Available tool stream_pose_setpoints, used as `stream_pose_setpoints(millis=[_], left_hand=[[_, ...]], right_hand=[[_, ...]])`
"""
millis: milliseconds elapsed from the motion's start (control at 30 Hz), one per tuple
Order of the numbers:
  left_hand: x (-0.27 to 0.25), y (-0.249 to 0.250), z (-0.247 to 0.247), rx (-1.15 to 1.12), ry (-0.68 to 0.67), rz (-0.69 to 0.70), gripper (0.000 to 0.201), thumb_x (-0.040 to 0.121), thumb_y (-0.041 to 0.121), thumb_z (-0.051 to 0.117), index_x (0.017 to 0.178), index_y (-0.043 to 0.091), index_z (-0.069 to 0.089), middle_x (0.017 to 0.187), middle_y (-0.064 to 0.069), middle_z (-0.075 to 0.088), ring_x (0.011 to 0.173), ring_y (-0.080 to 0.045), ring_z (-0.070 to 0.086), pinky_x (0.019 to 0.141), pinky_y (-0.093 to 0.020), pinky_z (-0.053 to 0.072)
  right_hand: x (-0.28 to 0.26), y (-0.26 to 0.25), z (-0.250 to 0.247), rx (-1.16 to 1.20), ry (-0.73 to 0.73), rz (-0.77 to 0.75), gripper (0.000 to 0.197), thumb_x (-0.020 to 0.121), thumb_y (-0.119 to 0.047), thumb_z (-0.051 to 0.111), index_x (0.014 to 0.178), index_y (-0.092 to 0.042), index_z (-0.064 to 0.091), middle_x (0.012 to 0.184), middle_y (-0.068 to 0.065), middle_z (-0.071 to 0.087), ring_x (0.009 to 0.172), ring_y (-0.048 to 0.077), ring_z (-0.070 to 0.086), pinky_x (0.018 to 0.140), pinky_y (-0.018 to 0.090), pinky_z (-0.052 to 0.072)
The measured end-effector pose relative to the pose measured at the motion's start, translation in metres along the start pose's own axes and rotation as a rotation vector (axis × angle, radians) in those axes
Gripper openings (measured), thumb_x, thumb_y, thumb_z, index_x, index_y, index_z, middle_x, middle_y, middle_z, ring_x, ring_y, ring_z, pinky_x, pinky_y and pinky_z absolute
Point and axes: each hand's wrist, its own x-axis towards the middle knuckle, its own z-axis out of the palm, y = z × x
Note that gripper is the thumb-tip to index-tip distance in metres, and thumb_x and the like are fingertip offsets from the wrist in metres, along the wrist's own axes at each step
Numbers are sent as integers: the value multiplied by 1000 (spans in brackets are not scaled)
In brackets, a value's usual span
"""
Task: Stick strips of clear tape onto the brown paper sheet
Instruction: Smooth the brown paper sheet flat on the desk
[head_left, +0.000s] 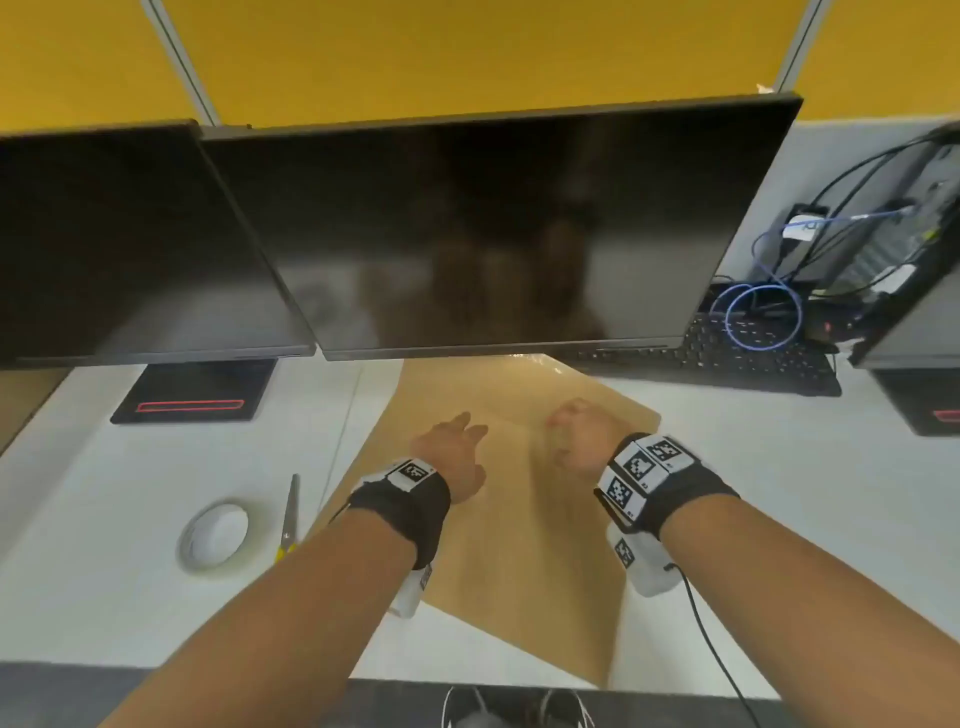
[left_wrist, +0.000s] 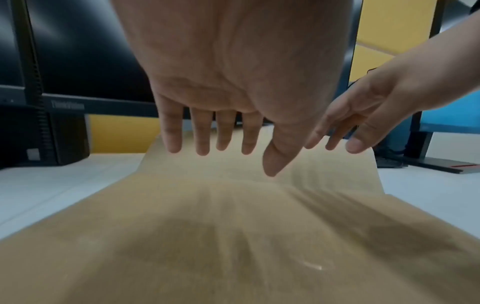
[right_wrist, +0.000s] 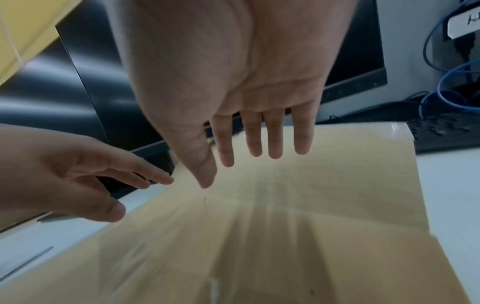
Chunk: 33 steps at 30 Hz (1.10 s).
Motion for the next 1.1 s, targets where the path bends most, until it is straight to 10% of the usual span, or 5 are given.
stream_pose_setpoints(millis=[333, 600, 767, 933, 1100], left_hand=[[14, -20, 51, 17, -172, -77, 74, 93, 49, 43, 150, 27, 2, 159, -3, -9, 145, -30, 3, 113, -49, 25], [13, 3, 75, 18, -90, -137, 86, 83, 57, 51, 148, 26, 5, 158, -7, 1, 139, -36, 17, 105, -46, 33], [10, 9, 73, 146, -31, -63, 89, 75, 69, 50, 145, 30, 10, 146, -8, 26, 122, -33, 37, 94, -45, 37], [-3, 16, 80, 127, 14, -5, 83, 76, 74, 43, 143, 34, 16, 141, -7, 29, 119, -30, 37, 91, -42, 41], [-14, 22, 89, 100, 55, 19, 77, 82, 73, 35, 144, 33, 15, 138, -6, 30, 117, -28, 38, 86, -41, 44]], right_hand=[[7, 18, 50, 20, -226, 79, 76, 83, -31, 64, 146, -28, 22, 157, 3, 16, 140, 27, 25, 112, 40, 30], [14, 25, 53, 3, -161, 137, 76, 83, -36, 63, 144, -23, 20, 150, 3, 32, 129, 30, 38, 104, 46, 39], [17, 31, 50, 83, 54, 224, 83, 85, -34, 60, 144, -31, 2, 113, 10, 62, 97, 29, 60, 89, 42, 49], [30, 40, 33, 28, 403, 295, 83, 83, -31, 65, 146, -24, 12, 140, 13, 36, 124, 31, 41, 103, 43, 36], [47, 53, 13, 18, 218, 209, 71, 88, -31, 57, 146, -28, 16, 153, 5, 25, 139, 28, 25, 117, 51, 8]])
